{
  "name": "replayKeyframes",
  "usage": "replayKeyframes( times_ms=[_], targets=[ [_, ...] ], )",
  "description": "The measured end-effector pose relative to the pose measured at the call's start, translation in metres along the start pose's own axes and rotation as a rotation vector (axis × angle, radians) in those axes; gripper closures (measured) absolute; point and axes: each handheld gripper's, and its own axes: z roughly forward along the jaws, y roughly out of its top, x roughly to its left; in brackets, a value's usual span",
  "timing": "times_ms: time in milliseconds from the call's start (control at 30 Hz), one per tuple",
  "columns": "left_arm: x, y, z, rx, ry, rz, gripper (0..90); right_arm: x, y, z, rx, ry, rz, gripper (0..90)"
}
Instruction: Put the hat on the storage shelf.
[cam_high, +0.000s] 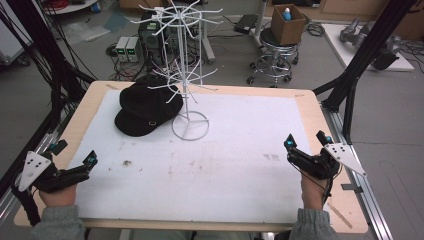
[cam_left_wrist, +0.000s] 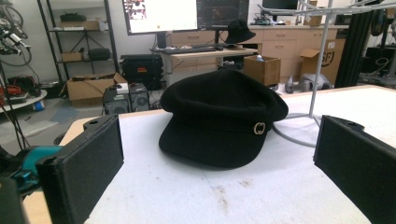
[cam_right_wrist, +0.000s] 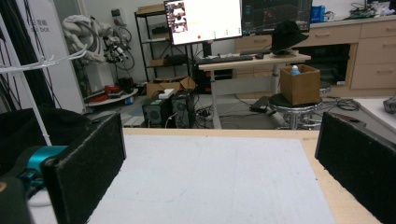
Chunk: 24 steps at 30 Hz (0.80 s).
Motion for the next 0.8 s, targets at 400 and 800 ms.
replayKeyframes(
  times_ms=[400,800],
  targets=[
    [-0.006,0.002,0.011,-0.006,-0.032,0.016,1.8,-0.006,-0.001,-0.007,-0.005,-0.02,0.006,0.7],
    [-0.029,0.006,0.041,-0.05,-0.106,0.134,1.8,-0.006,-0.002,-0.008,0.011,-0.024,-0.001,0.8]
  ],
)
